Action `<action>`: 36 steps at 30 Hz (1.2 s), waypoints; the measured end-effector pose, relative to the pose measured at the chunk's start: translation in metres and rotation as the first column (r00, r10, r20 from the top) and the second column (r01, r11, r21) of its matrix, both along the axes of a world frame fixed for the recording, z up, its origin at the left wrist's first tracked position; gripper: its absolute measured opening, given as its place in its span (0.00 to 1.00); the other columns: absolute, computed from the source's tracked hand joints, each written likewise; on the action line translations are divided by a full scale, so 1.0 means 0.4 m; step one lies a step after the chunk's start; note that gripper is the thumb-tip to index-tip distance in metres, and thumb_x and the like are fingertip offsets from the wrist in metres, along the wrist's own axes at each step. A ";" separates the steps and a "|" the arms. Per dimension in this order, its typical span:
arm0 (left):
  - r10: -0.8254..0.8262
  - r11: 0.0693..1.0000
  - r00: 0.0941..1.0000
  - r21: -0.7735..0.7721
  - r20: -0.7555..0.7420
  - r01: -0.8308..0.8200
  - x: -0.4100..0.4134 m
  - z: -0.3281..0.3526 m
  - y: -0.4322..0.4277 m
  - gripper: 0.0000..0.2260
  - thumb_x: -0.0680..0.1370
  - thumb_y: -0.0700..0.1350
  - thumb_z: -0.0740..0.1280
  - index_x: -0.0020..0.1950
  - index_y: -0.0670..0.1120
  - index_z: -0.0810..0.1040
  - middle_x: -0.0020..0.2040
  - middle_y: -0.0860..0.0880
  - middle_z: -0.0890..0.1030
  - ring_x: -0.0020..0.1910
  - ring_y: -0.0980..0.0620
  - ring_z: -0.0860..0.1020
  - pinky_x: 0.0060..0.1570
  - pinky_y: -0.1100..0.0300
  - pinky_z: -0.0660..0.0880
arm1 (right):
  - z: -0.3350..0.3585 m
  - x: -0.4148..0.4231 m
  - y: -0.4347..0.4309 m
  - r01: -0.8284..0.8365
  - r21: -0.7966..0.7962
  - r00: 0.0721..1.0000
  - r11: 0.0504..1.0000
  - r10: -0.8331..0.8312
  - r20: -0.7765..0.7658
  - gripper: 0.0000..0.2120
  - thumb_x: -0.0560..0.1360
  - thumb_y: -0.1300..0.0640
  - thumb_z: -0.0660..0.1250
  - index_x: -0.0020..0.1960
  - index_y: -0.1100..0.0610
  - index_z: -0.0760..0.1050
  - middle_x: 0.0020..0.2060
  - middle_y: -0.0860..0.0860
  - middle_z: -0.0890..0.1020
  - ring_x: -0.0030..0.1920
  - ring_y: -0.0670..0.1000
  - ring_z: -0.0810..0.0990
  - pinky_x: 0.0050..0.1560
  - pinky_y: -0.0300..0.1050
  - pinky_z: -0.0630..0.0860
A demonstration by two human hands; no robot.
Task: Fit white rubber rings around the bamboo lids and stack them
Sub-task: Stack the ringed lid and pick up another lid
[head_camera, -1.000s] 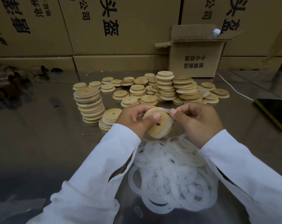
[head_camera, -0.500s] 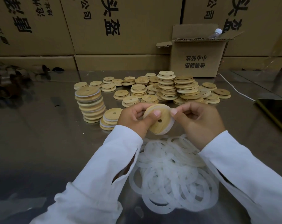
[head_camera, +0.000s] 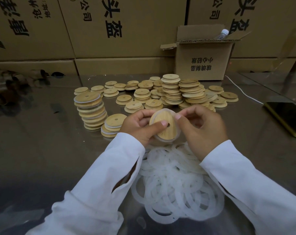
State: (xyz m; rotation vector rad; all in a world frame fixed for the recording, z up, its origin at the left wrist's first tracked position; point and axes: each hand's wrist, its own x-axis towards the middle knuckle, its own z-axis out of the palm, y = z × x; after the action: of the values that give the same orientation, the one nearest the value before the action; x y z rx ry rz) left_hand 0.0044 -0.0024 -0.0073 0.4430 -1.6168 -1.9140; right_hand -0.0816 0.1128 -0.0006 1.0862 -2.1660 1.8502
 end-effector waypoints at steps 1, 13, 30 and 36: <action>-0.015 1.000 1.000 -0.012 0.013 0.015 0.002 -0.001 -0.001 0.12 0.65 0.35 0.72 0.45 0.46 0.79 0.40 0.47 0.85 0.42 0.48 0.83 0.46 0.53 0.80 | 0.000 0.000 0.001 0.002 0.006 1.000 1.000 -0.002 -0.013 0.04 0.70 0.56 0.69 0.37 0.49 0.77 0.34 0.41 0.80 0.38 0.40 0.78 0.41 0.33 0.72; -0.017 0.979 0.993 -0.199 0.118 0.040 0.011 -0.001 0.002 0.06 0.73 0.40 0.68 0.45 0.49 0.82 0.42 0.45 0.84 0.45 0.48 0.82 0.53 0.50 0.77 | 0.000 -0.004 0.000 -0.055 0.162 0.997 0.985 0.063 -0.048 0.08 0.74 0.60 0.65 0.38 0.51 0.75 0.33 0.41 0.78 0.35 0.38 0.75 0.36 0.24 0.67; 0.061 0.984 0.987 -0.175 0.148 -0.034 0.006 0.016 0.018 0.06 0.76 0.41 0.65 0.49 0.47 0.81 0.46 0.44 0.82 0.52 0.43 0.79 0.58 0.44 0.74 | 0.007 -0.004 -0.003 -0.095 0.169 0.995 0.981 0.094 0.012 0.09 0.74 0.60 0.65 0.37 0.51 0.74 0.33 0.42 0.77 0.36 0.41 0.74 0.36 0.27 0.68; 0.115 0.981 0.981 -0.174 0.158 -0.087 0.000 0.009 0.023 0.06 0.77 0.41 0.65 0.45 0.48 0.81 0.44 0.44 0.82 0.51 0.42 0.79 0.58 0.41 0.73 | 0.001 -0.001 -0.005 -0.118 0.111 0.992 0.987 0.111 0.067 0.07 0.72 0.58 0.68 0.36 0.50 0.75 0.31 0.42 0.78 0.33 0.39 0.75 0.36 0.27 0.70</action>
State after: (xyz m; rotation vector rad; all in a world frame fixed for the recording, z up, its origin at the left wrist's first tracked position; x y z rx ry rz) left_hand 0.0044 0.0069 -0.0037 0.6181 -1.8090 -1.6884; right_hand -0.0820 0.1106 -0.0003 1.2165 -2.3160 1.8482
